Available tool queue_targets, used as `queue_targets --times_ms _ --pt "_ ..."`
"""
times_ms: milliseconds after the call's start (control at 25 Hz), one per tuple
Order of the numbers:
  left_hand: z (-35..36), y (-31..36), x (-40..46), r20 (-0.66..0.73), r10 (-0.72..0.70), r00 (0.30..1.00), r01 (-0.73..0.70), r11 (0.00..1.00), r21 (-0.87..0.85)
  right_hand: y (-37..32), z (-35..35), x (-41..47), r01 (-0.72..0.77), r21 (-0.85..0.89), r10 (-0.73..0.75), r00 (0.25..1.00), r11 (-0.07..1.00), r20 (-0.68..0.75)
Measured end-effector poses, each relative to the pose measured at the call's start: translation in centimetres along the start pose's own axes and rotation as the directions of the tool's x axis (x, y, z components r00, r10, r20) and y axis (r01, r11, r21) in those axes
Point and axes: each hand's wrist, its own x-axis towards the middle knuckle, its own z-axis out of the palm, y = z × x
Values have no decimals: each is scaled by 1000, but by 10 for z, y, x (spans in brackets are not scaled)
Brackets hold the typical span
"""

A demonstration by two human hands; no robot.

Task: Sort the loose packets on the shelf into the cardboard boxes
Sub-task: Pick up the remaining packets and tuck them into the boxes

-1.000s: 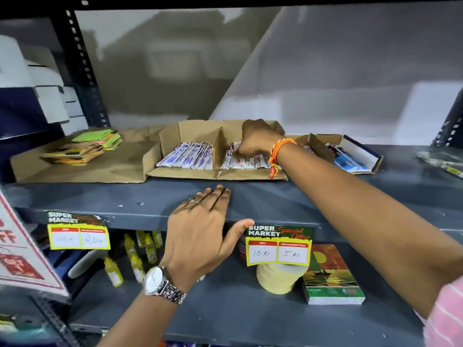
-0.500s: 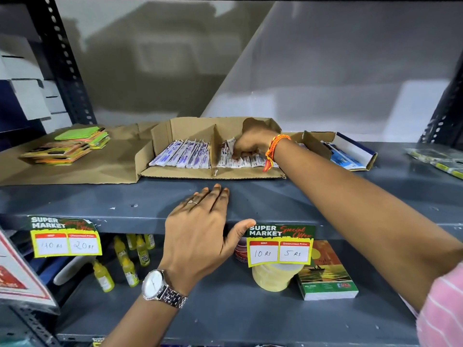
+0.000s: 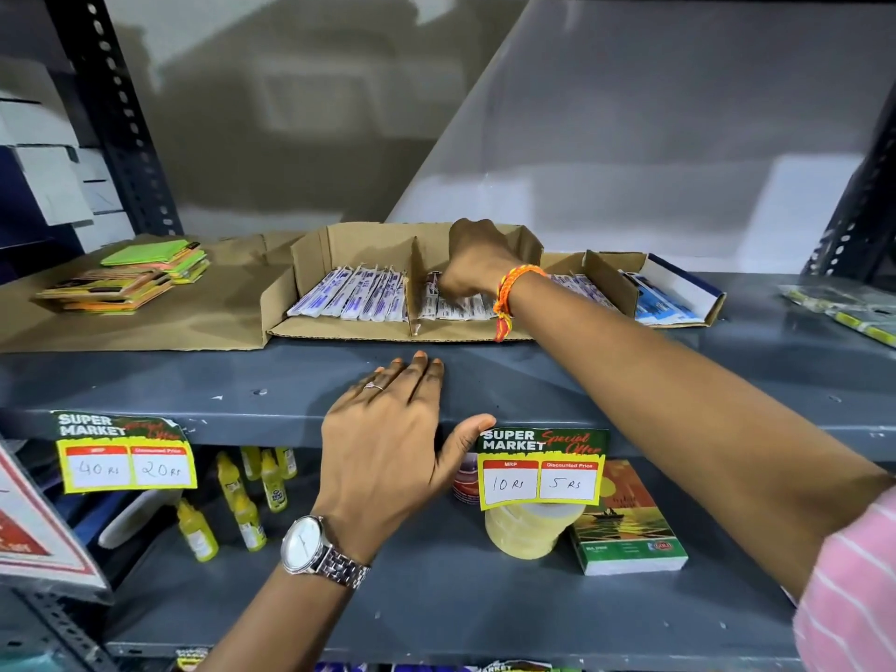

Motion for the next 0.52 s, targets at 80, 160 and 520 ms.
queue_targets --times_ms 80,160,520 --pt "0 -1 -1 -4 5 1000 -5 1000 -4 -1 7 3 11 49 -13 998 999 59" --pt "0 -1 0 -7 12 1000 -12 1000 -17 4 2 7 -32 136 22 997 990 71" --pt "2 -3 -1 -14 15 1000 -15 1000 -23 25 9 1 153 5 -152 974 988 168"
